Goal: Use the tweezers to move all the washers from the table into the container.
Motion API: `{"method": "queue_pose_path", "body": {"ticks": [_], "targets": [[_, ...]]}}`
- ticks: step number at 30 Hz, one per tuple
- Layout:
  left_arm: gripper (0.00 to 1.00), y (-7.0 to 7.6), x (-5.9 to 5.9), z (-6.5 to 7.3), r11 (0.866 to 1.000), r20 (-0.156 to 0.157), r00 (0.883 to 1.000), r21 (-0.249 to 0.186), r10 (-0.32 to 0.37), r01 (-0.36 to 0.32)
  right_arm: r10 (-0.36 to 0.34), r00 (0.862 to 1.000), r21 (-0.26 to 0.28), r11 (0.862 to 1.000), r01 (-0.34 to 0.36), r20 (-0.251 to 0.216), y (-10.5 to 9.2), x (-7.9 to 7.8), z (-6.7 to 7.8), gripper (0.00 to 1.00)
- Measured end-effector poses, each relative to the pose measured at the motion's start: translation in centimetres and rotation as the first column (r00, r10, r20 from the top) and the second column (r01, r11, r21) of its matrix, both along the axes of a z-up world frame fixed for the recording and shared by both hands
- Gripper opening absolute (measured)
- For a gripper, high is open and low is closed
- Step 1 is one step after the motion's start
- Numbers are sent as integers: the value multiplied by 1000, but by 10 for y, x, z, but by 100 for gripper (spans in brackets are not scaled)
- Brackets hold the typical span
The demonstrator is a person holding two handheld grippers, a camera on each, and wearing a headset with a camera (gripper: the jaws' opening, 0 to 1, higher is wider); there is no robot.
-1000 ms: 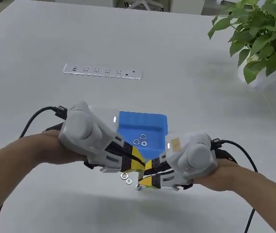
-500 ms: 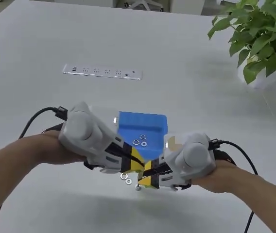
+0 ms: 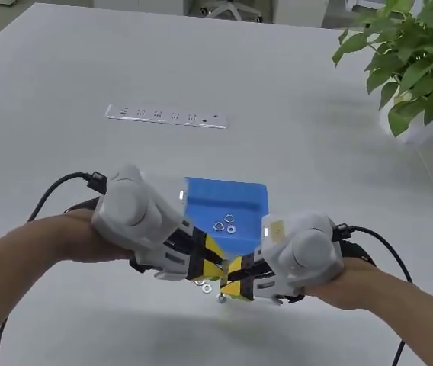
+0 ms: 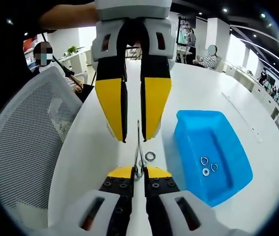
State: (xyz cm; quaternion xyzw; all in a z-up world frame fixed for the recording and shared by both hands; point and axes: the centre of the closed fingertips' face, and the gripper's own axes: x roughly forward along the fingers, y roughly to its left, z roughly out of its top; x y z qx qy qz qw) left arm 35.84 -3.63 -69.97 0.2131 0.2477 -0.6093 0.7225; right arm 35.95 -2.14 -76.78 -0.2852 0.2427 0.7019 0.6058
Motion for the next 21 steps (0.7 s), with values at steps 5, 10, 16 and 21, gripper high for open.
{"method": "queue_pose_path", "body": {"ticks": [5,10,16,21], "targets": [[22,8,1,2,999,-20,999,-20,44,-45,-1,1000,1,1000,1,4,-1,0,0,8],[31,15,-2,4,994,-59,994,-49,95,-98,-5,1000,8,1000,5,2,-2,0,3,8],[49,22,-5,6,984,-81,985,-84,154,-160,-6,1000,14,1000,6,9,-2,0,7,9],[60,30,-5,8,972,-90,976,-113,196,-205,-9,1000,24,1000,9,9,-3,-1,14,9]]}}
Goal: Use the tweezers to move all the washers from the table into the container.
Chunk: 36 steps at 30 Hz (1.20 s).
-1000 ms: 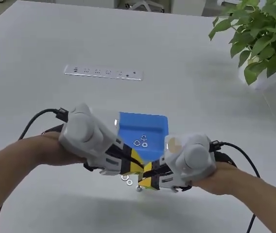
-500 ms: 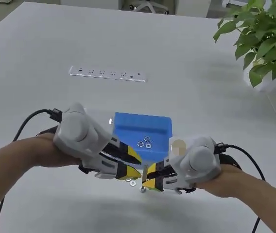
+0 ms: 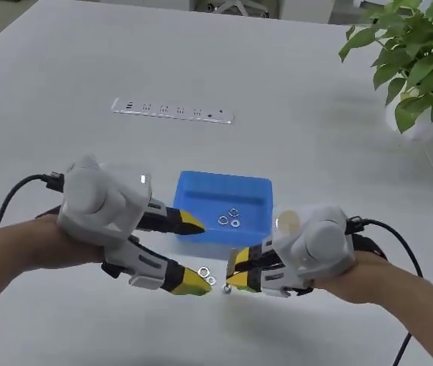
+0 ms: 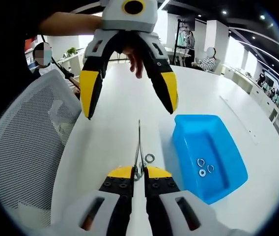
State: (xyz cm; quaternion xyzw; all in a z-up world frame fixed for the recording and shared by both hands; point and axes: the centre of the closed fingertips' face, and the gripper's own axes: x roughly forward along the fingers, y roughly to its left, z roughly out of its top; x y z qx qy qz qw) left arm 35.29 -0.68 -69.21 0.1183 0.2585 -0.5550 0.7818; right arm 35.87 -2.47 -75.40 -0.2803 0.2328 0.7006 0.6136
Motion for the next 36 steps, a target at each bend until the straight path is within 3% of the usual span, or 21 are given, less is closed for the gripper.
{"method": "queue_pose_path", "body": {"ticks": [21,36], "targets": [[82,17,2,10,988,7,990,-68,142,-142,10,1000,12,1000,-10,23,-6,9,35,9],[92,29,9,16,963,3,969,-110,246,-244,23,999,22,999,-24,36,-5,28,59,9]]}}
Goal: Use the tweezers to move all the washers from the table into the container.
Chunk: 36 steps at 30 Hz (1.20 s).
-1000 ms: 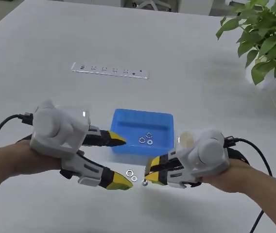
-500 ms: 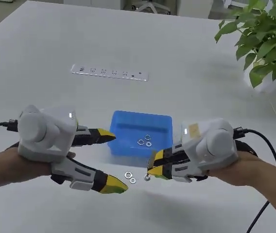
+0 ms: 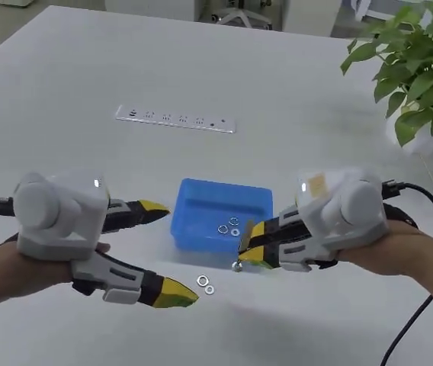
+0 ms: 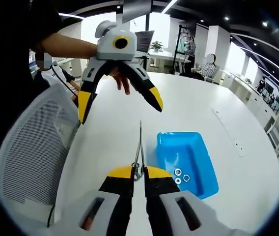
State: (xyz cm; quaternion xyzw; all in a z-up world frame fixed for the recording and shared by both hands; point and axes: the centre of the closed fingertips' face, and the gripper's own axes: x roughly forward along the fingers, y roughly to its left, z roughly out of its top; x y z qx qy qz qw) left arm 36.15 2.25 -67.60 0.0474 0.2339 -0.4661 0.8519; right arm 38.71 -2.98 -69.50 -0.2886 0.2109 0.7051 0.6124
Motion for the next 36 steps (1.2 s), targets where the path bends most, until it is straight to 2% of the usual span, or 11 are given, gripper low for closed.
{"method": "queue_pose_path", "body": {"ticks": [5,8,15,28,36], "targets": [[94,2,3,3,999,-2,1000,-28,23,-23,-4,1000,26,1000,5,-1,5,11,10,9],[98,4,6,3,999,-1,999,-25,39,-39,-3,1000,32,999,2,13,9,18,15,9],[99,9,10,4,998,2,998,-27,59,-59,2,1000,35,999,-3,29,16,33,17,9],[99,20,18,5,995,7,996,-35,93,-92,5,999,43,999,-7,35,31,53,6,9],[99,23,22,5,995,12,995,-35,99,-98,13,999,21,1000,-14,38,37,61,-12,9]]}}
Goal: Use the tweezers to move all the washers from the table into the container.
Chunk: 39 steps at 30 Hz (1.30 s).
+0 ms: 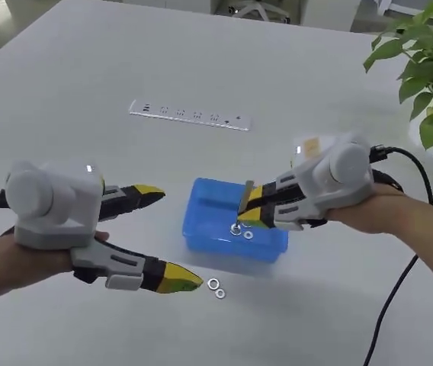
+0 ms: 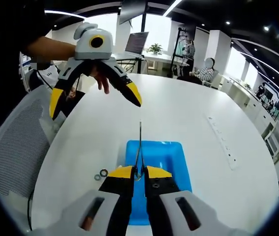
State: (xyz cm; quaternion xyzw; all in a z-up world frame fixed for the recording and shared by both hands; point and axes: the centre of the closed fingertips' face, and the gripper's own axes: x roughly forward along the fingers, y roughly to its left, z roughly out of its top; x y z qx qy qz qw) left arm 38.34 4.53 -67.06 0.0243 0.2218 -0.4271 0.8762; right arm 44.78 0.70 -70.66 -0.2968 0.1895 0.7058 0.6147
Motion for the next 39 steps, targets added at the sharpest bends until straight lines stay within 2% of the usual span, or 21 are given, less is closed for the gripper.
{"method": "queue_pose_path", "body": {"ticks": [12,19,27,29,31,39], "targets": [[99,2,8,0,1000,4,1000,-3,-2,2,-4,1000,-15,1000,4,-27,4,6,-23,9],[92,-2,15,1,1000,9,1000,-1,-24,24,-5,999,-22,1000,5,-35,6,9,-33,9],[73,-7,28,6,998,44,997,16,-61,61,2,999,-34,999,-4,-41,6,10,-41,9],[66,-8,33,7,997,59,996,31,-71,69,7,999,-35,999,-9,-42,6,10,-43,9],[60,-9,37,6,996,63,995,44,-79,77,11,999,-37,999,-13,-43,5,11,-44,9],[40,-23,53,7,991,78,989,47,-126,123,28,999,-38,999,-30,-45,6,13,-48,9]]}}
